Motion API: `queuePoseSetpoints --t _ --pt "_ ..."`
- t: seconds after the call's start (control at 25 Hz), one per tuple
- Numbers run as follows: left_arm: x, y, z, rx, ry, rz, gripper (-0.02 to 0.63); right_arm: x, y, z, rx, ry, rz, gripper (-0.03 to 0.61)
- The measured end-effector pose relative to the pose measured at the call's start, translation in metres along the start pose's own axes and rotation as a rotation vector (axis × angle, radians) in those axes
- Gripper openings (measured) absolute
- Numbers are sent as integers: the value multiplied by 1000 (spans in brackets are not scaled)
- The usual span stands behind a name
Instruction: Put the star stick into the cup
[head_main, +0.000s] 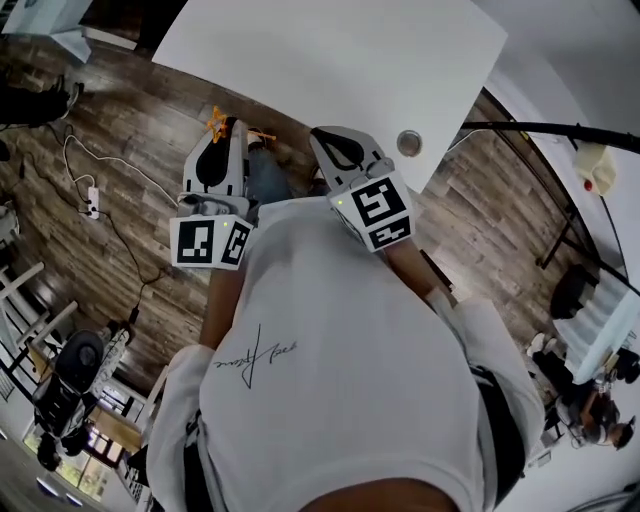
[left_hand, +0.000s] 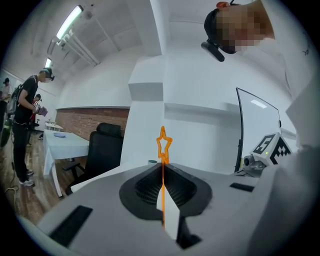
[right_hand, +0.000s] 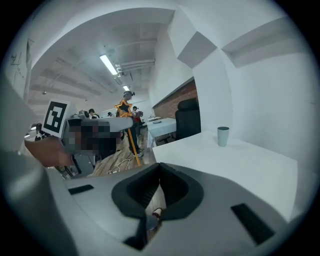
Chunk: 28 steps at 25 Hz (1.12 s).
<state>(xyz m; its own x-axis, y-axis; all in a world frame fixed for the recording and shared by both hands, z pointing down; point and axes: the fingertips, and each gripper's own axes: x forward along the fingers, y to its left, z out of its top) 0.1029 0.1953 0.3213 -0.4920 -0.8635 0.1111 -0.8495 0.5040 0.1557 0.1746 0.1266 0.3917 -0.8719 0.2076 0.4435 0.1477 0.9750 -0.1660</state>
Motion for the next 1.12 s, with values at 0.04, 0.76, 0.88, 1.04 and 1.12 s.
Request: queuePoseSetpoints --t 0.04,0.76,0.88,1.04,1.12 --pt "8 -1 1 0 -2 -17 15 0 -7 1 18 -9 -14 9" --pt "167 36 33 11 39 -340 15 42 -121 59 206 -84 -370 9" --pt "187 43 33 7 62 -392 15 47 -132 64 236 -80 -424 9" --pt "211 53 36 4 73 -457 15 57 -144 71 273 -83 -494 9" --pt "223 59 40 6 70 -487 14 63 -147 74 289 -87 -525 9"
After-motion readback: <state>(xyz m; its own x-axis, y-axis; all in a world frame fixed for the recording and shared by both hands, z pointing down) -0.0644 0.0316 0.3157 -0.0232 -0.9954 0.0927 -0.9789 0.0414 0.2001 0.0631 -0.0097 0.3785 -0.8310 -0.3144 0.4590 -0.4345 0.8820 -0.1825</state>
